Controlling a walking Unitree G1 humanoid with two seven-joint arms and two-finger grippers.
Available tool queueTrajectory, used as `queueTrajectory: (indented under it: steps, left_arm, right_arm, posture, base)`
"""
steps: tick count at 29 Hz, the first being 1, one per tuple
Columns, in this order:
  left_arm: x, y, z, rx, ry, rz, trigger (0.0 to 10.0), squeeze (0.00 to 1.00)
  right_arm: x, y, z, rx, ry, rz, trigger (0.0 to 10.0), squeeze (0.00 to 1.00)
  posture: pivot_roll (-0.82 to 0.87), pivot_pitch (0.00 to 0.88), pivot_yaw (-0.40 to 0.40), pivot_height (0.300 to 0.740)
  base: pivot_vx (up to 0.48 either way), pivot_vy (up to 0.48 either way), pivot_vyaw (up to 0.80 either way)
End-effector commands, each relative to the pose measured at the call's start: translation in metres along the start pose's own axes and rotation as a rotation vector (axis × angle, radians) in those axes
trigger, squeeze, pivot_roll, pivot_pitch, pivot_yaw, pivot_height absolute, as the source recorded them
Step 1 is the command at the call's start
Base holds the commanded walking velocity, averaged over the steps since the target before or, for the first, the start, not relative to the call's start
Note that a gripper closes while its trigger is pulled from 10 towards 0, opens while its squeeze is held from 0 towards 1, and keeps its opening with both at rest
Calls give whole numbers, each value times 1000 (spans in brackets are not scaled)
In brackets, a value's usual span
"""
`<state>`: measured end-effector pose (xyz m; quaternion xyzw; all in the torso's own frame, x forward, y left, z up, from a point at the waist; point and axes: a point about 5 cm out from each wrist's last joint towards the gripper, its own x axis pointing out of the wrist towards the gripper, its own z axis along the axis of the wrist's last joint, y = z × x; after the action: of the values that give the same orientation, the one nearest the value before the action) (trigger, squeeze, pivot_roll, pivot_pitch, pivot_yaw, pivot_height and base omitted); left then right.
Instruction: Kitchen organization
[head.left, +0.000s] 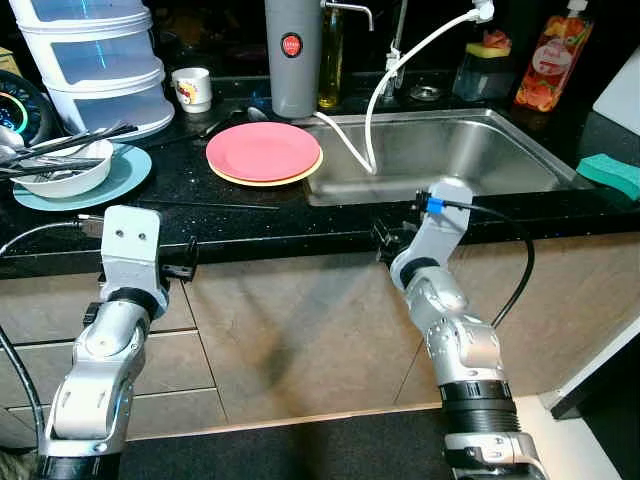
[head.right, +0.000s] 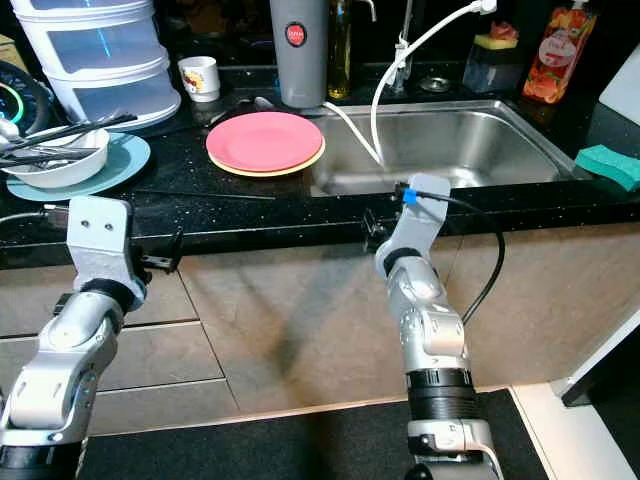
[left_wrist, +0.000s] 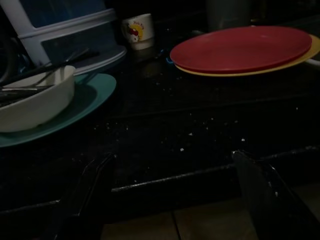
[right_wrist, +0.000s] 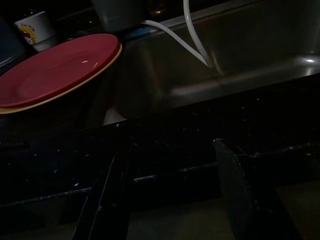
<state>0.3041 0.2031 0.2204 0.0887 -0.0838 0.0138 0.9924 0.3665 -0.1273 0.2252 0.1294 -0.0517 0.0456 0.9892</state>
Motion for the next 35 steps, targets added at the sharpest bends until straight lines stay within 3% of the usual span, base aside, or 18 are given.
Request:
queueTrajectory:
  steps: [1,11,35]
  left_arm:
    - [-1,5,4,7,-10,28,10000,0]
    - [-2,8,7,-21,-23,50,10000,0]
    - [-1,5,8,-40,-34,52,10000,0]
  right_arm:
    - [0,0,0,13,-1,-1,10000,0]
    - [0,0,-2,19,3,-5,10000,0]
    - [-1,3,-5,21,13,5,10000,0]
  posture:
    - [8,129,6,740]
    - [8,121,8,740]
    - [5,115,3,740]
  base:
    - [0,0,0]
    - [0,0,0]
    - [280,0,0]
